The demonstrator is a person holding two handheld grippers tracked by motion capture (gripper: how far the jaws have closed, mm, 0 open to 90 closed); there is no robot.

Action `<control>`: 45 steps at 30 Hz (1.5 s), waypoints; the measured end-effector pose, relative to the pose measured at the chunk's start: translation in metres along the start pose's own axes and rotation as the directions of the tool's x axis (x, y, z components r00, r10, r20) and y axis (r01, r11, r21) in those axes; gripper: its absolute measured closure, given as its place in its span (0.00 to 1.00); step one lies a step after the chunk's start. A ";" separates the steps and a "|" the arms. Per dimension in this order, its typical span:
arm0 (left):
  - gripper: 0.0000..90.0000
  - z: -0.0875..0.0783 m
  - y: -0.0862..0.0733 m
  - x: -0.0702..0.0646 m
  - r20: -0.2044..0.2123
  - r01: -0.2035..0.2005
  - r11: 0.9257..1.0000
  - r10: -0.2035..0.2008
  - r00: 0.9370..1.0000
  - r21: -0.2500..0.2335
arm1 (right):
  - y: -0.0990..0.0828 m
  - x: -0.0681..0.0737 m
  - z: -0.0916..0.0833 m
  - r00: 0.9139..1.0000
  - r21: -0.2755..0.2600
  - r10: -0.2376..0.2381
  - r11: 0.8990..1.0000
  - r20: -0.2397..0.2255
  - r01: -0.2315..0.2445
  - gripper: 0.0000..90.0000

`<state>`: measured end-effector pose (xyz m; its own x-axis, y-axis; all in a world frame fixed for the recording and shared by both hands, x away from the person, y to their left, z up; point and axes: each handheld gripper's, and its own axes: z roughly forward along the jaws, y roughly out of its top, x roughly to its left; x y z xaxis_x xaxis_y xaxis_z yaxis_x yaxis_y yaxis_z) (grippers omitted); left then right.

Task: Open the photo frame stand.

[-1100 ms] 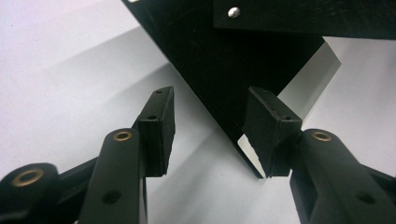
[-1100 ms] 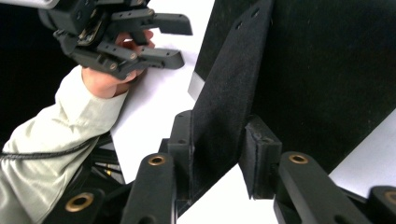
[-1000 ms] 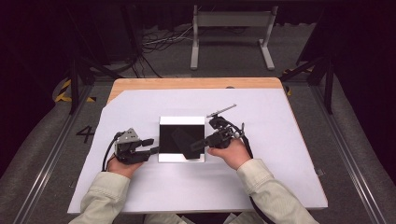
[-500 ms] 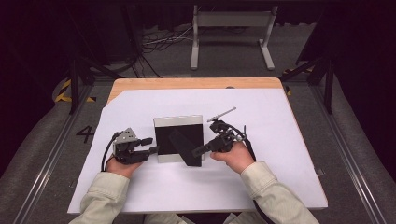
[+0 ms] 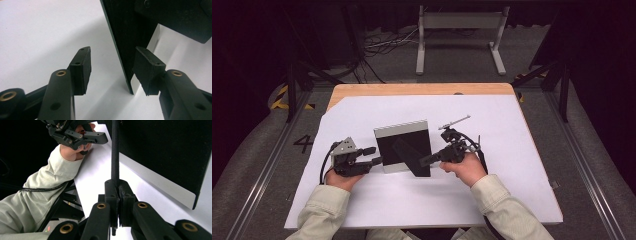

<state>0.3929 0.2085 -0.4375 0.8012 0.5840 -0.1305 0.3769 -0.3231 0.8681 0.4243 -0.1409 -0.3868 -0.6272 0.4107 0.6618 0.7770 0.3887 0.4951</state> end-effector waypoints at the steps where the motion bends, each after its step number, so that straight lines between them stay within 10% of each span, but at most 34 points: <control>1: 0.55 0.000 0.000 0.000 -0.001 0.000 1.000 0.000 1.000 -0.001 | 0.000 0.001 -0.001 1.000 -0.002 -0.005 1.000 0.003 0.005 0.97; 15: 0.55 0.001 0.000 0.001 -0.010 0.009 1.000 -0.008 1.000 0.013 | -0.006 0.009 -0.023 0.987 -0.090 -0.125 0.987 0.105 0.135 0.97; 21: 0.55 0.003 0.000 0.000 -0.017 0.009 1.000 -0.008 1.000 0.026 | -0.014 0.004 -0.032 0.961 -0.094 -0.177 0.975 0.212 0.200 0.97; 30: 0.55 0.004 0.000 0.000 -0.020 0.006 0.999 -0.005 1.000 0.031 | -0.024 -0.004 -0.039 0.941 -0.082 -0.234 0.962 0.243 0.260 0.97; 45: 0.55 0.005 -0.001 -0.001 -0.019 0.007 0.999 -0.007 1.000 0.040 | -0.041 -0.008 -0.042 0.874 0.022 -0.370 0.924 0.315 0.382 0.96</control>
<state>0.3942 0.2044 -0.4402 0.7895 0.6005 -0.1270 0.4012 -0.3483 0.8472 0.3993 -0.1945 -0.3889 -0.8525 0.4749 0.2184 0.4766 0.5346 0.6979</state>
